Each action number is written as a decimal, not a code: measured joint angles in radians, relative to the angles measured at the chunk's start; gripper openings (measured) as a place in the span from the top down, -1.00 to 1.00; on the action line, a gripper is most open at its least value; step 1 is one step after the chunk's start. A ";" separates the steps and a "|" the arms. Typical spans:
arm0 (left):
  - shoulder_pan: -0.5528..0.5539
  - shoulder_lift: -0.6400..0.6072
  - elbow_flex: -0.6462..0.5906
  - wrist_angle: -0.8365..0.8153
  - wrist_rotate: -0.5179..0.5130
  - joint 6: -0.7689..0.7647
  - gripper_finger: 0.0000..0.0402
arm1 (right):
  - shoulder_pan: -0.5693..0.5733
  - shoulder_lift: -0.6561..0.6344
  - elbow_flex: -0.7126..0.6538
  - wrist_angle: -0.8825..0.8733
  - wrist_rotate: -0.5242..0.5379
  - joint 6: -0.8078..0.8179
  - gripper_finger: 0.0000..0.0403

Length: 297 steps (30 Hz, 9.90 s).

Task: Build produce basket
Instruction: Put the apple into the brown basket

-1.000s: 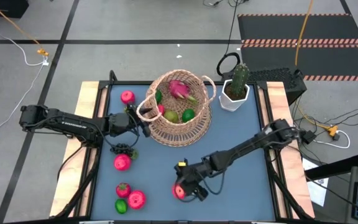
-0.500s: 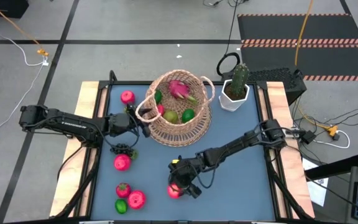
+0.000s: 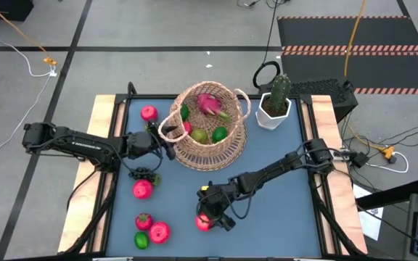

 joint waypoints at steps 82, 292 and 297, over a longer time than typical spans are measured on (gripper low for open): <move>-0.042 0.000 0.000 -0.114 0.010 -0.160 -0.02 | 0.051 -0.943 -0.726 -0.237 0.726 0.678 -0.29; -0.240 -0.316 0.005 -0.057 0.017 0.126 -0.02 | -0.143 -0.500 -0.366 0.686 0.614 0.139 -0.91; -0.298 -0.333 0.005 -0.033 0.016 0.199 -0.02 | -0.146 -0.500 -0.364 0.692 0.619 0.149 -0.91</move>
